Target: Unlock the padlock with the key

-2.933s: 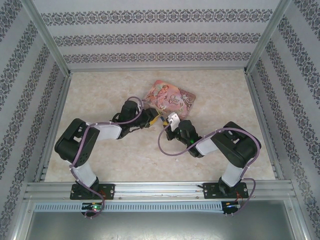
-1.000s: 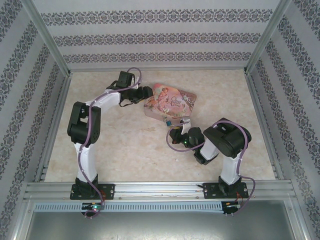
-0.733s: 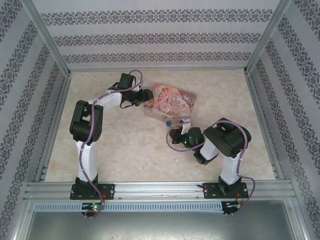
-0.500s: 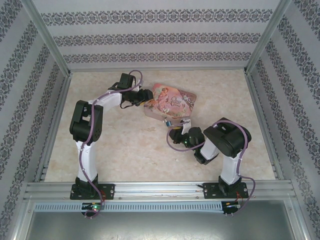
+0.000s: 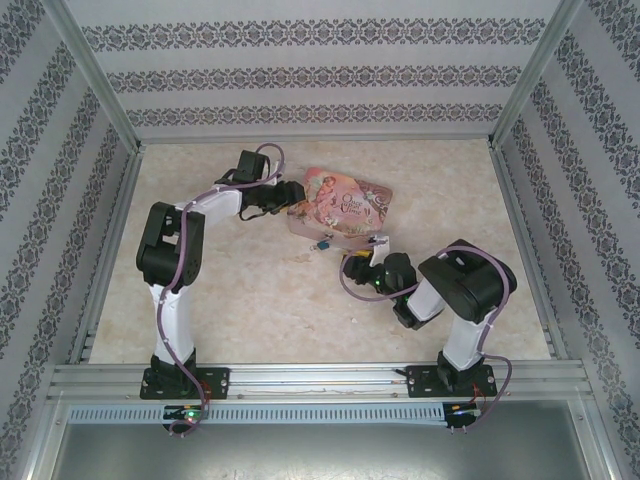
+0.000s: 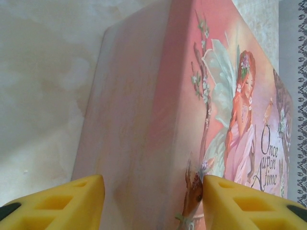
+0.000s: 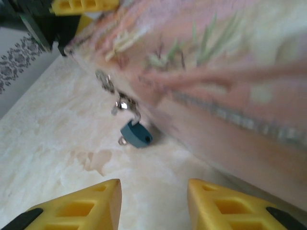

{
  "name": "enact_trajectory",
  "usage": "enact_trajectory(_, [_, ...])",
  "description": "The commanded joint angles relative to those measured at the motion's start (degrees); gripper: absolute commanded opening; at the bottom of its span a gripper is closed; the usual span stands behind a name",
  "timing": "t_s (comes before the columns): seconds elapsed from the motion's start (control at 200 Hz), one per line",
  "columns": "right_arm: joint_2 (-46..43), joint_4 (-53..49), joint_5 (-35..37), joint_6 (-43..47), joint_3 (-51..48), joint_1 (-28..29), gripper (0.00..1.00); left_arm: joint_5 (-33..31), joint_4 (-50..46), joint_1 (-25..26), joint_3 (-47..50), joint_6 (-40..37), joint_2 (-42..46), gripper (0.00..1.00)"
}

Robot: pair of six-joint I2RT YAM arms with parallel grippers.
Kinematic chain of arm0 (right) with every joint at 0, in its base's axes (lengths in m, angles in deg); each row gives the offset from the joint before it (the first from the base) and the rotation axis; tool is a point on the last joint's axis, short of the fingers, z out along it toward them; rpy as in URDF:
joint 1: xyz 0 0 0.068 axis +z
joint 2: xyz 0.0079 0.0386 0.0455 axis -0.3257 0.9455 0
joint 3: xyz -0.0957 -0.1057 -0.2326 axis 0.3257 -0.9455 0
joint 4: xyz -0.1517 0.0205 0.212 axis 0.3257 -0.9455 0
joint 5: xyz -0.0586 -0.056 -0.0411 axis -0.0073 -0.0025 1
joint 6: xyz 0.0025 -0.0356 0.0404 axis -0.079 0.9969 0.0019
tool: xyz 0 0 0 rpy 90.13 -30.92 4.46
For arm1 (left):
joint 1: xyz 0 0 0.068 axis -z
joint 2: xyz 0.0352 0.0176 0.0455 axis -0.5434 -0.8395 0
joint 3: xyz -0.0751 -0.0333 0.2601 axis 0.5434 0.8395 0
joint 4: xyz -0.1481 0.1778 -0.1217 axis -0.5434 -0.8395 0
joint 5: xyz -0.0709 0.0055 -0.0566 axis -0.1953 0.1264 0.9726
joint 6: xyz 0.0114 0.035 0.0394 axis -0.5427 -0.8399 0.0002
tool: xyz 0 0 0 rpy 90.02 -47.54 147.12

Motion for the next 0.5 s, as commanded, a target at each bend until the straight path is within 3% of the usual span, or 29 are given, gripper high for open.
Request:
enact_trajectory(0.0, [-1.74,-0.11,-1.39,-0.87,0.19,-1.33,0.43,-2.89,-7.28,0.74,3.86,-0.73,-0.29,0.54])
enact_trajectory(0.495, [-3.46,-6.25,-12.52,-1.53,7.88,-9.77,0.60,-3.98,-3.21,1.06,16.28,2.33,6.65,0.54])
